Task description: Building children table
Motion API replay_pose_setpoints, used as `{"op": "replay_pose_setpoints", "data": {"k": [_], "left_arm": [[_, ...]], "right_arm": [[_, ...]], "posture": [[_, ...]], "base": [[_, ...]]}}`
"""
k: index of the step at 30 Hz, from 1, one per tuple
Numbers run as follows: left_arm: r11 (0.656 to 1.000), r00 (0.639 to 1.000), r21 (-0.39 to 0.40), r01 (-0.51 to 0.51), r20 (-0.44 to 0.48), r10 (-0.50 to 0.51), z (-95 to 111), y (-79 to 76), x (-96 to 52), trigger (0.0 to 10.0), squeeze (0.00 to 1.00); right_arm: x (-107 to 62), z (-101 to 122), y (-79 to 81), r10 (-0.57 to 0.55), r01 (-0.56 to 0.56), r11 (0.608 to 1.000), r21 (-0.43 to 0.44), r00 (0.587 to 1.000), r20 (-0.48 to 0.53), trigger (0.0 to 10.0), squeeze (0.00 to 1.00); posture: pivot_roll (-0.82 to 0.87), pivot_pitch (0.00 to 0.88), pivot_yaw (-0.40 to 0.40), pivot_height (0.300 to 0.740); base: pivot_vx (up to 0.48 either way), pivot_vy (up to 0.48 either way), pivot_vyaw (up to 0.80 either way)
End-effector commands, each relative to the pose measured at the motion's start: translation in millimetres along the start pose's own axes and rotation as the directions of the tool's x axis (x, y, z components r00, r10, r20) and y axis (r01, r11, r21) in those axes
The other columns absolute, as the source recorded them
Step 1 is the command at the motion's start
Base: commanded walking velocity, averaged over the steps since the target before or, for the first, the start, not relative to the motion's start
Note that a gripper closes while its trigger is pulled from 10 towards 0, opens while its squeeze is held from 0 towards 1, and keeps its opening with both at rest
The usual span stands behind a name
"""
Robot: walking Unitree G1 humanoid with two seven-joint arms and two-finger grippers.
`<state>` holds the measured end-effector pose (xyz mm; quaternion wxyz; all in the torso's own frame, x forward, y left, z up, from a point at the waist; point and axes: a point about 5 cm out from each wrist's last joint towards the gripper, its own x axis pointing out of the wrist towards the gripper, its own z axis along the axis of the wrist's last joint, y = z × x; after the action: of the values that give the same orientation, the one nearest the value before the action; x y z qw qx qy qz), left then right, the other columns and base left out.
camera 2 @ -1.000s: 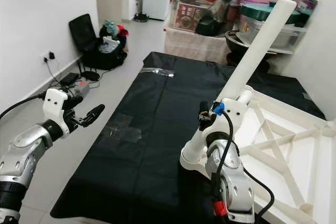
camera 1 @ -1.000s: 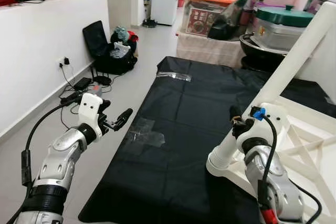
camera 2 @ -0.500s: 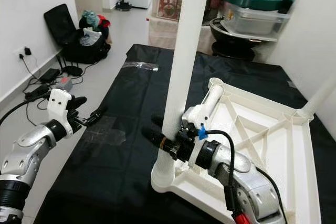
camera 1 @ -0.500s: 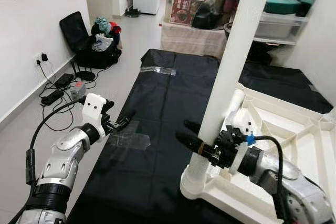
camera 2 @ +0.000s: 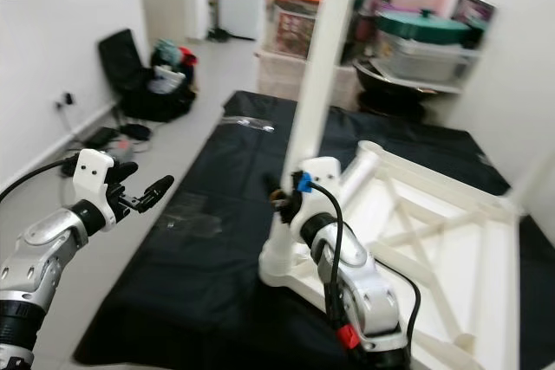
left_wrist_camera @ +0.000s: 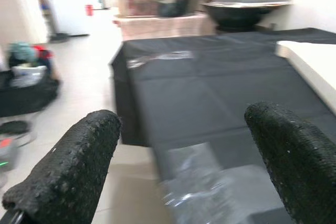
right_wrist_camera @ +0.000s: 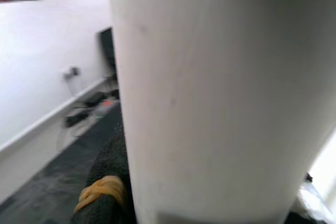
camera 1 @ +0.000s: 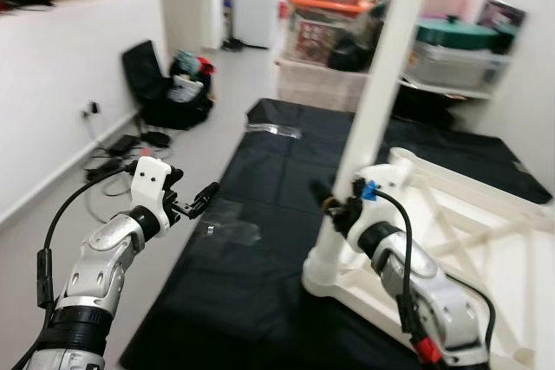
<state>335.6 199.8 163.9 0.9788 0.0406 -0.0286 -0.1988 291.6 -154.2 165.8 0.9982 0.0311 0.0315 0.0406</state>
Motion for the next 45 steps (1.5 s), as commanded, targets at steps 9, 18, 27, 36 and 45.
{"op": "replay_pose_setpoints", "data": {"k": [9, 18, 27, 36, 45], "left_arm": [[0.999, 0.999, -0.011, 0.030, -0.018, -0.031, -3.8, -6.2, 6.3, 10.0, 0.00], [1.000, 1.000, -0.009, 0.016, -0.019, -0.016, -4.4, -3.0, 3.0, 10.0, 0.00], [1.000, 1.000, -0.003, 0.017, -0.026, -0.017, -4.6, -1.3, 2.2, 10.0, 0.00], [0.999, 0.999, -0.008, 0.033, -0.021, -0.033, -3.2, -4.6, 7.1, 10.0, 0.00], [1.000, 0.999, -0.003, 0.020, -0.027, -0.020, -3.9, -2.4, 4.3, 10.0, 0.00]], "right_arm": [[-52.4, -9.3, 38.7, 0.829, -0.827, 0.559, 0.068, 0.555, -0.069, 10.0, 0.00], [4.4, -34.7, -4.2, 0.250, -0.268, 0.962, -0.055, 0.943, -0.219, 10.0, 0.00], [-27.5, -59.3, 21.2, 0.386, -0.407, 0.913, -0.013, 0.875, -0.293, 10.0, 0.00], [-57.1, -45.2, 17.6, 0.824, -0.839, 0.544, 0.028, 0.527, -0.208, 10.0, 0.00], [-0.9, -77.4, -19.4, 0.011, -0.071, 0.988, -0.137, 0.918, -0.396, 10.0, 0.00]], "posture": [[0.05, 0.000, -0.077, 0.740], [0.06, 0.000, -0.091, 0.740], [0.06, 0.000, -0.076, 0.740], [0.05, 0.000, -0.074, 0.740], [0.07, 0.000, -0.082, 0.740]], "base": [[0.000, 0.000, 0.00], [0.000, 0.000, 0.00], [0.000, 0.000, 0.00], [0.000, 0.000, 0.00], [0.000, 0.000, 0.00]]}}
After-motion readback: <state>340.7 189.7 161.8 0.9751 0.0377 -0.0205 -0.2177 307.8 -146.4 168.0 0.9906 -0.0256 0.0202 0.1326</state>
